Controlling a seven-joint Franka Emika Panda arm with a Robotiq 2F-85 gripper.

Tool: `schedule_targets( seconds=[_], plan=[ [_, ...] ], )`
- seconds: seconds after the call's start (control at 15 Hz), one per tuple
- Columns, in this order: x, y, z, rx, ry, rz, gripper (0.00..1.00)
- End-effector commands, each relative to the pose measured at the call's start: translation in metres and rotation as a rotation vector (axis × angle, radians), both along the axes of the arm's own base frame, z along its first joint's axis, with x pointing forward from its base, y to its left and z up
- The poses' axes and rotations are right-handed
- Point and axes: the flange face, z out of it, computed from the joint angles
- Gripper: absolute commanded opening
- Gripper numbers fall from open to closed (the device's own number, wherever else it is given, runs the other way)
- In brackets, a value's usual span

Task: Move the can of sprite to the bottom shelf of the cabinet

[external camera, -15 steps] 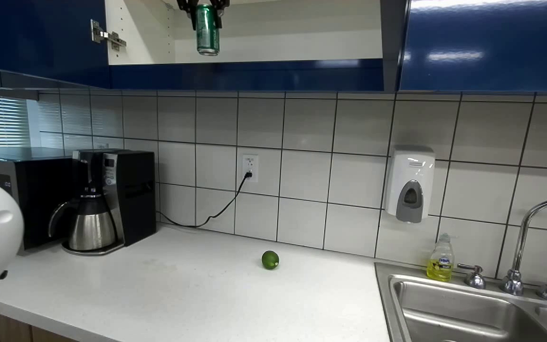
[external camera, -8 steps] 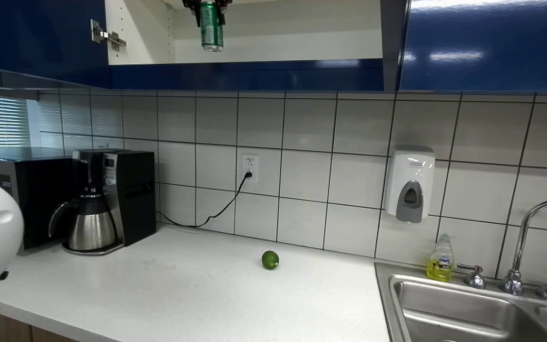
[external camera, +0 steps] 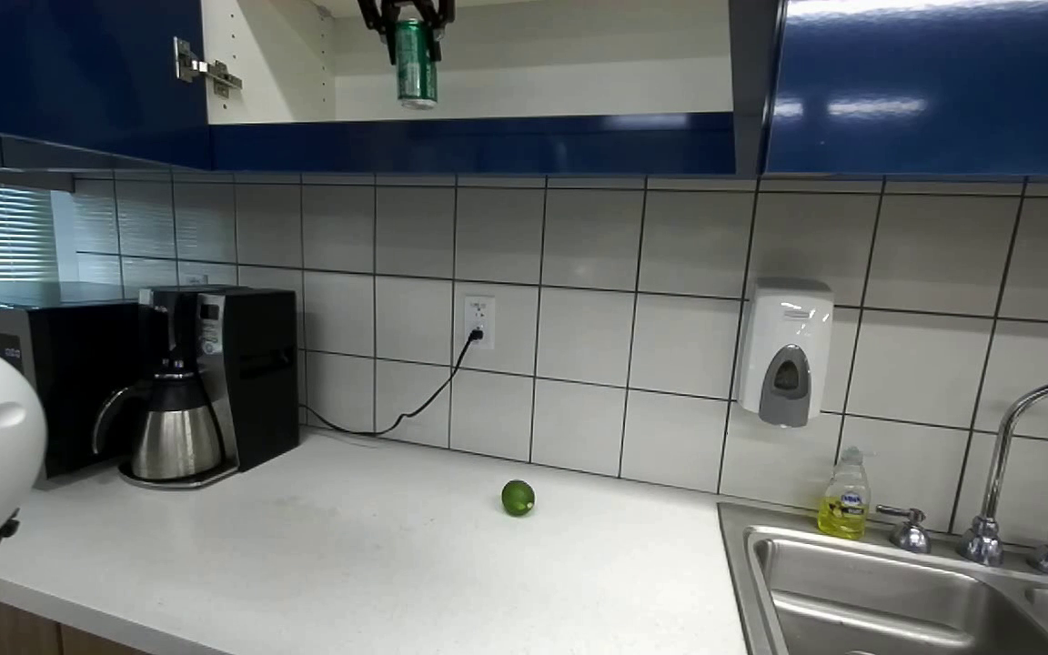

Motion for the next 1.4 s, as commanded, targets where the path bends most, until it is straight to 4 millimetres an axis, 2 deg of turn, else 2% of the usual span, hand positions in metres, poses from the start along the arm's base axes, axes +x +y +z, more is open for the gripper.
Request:
schedule_targets(
  seconds=[0.0,0.4,0.8,0.87,0.93,1.07,1.33],
  plan=[
    [0.013,0.003,0.003,-0.002,0.007,-0.039,0.38],
    [0.035,0.003,-0.012,0.011,0.044,-0.060,0.38],
    [0.040,0.004,-0.012,0.013,0.050,-0.070,0.38],
    [0.041,0.003,-0.013,0.013,0.053,-0.069,0.88],
    [0.041,0.004,-0.013,0.010,0.055,-0.073,0.89],
    [0.043,0.004,-0.014,0.010,0.057,-0.075,0.99],
    [0.043,0.003,-0.014,0.012,0.062,-0.082,1.00]
  ],
)
